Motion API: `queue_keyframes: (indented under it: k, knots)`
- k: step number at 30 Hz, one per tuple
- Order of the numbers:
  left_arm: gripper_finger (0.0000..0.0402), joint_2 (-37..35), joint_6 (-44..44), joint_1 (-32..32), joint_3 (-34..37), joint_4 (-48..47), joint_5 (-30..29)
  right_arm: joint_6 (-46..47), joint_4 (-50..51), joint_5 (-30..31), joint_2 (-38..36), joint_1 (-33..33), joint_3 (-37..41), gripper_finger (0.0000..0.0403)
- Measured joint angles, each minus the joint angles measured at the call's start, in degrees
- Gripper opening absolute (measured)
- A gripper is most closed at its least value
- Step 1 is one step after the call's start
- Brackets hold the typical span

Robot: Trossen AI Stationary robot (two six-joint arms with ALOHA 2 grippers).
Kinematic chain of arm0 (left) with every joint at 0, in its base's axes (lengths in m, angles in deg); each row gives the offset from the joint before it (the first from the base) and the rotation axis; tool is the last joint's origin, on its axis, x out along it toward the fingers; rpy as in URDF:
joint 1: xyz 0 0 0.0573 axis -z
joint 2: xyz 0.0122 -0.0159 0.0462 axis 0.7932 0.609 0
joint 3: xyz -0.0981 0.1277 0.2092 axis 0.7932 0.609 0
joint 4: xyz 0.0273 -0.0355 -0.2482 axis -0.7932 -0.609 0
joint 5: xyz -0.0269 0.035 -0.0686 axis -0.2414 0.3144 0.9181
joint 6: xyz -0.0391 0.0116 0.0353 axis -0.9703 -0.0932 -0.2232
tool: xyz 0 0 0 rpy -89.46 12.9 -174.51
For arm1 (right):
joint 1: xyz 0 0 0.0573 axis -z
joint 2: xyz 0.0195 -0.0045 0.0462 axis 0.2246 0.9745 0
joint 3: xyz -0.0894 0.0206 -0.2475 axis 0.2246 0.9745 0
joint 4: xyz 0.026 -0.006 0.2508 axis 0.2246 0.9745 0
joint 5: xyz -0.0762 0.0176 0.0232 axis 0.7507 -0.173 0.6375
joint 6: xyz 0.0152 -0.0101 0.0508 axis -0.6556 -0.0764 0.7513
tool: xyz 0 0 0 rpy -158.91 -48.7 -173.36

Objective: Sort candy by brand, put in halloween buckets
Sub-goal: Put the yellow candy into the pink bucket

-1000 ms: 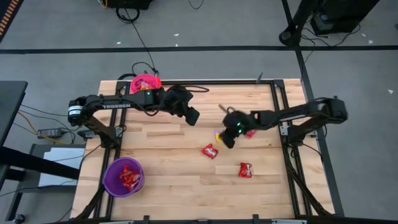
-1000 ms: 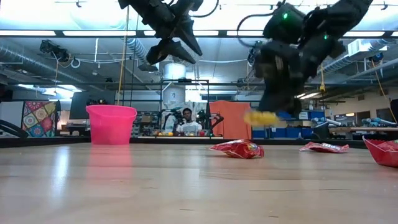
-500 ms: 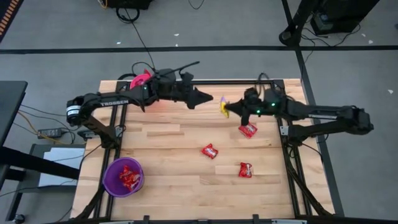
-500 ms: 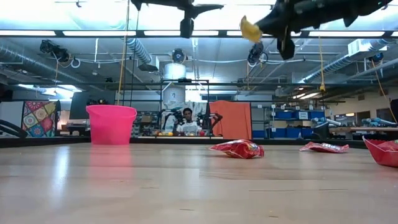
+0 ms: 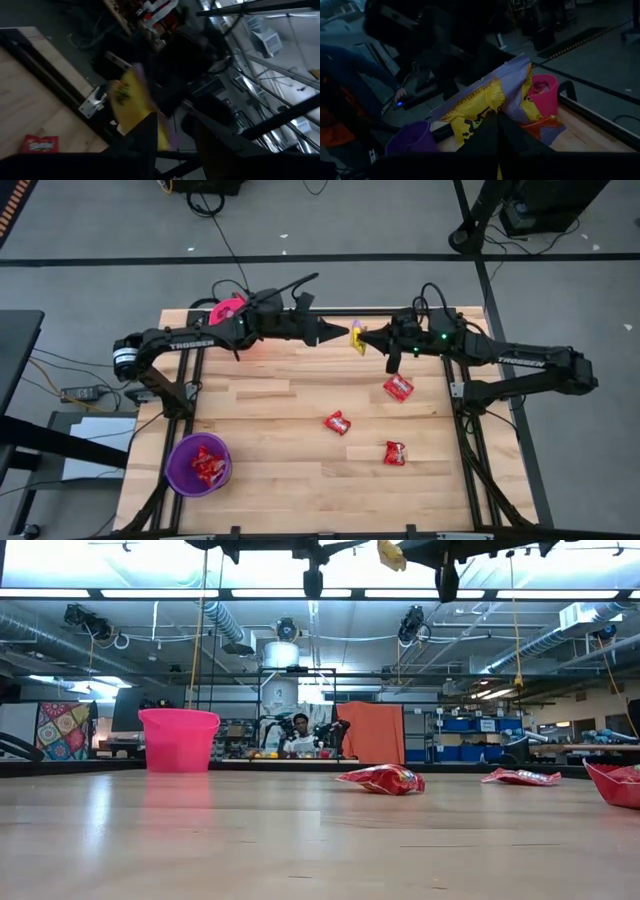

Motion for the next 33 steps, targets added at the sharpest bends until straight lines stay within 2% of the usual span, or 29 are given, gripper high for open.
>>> queue_keyframes:
  k: [13,26,33]
  knots:
    - [0.0130,0.09,2.02,-0.41,0.02,-5.21,-1.31,-0.45,0.16,-0.99,1.81,-2.85,-1.31,0.0002]
    - [0.0130,0.29,2.17,-0.41,0.02,-3.81,-1.77,-0.66,-0.59,-0.60,3.71,-2.90,-1.31,0.0002]
    - [0.0130,2.14,-0.05,-0.41,0.02,-2.52,-0.42,-0.04,-4.08,-3.06,6.26,-2.90,-1.31,0.0002]
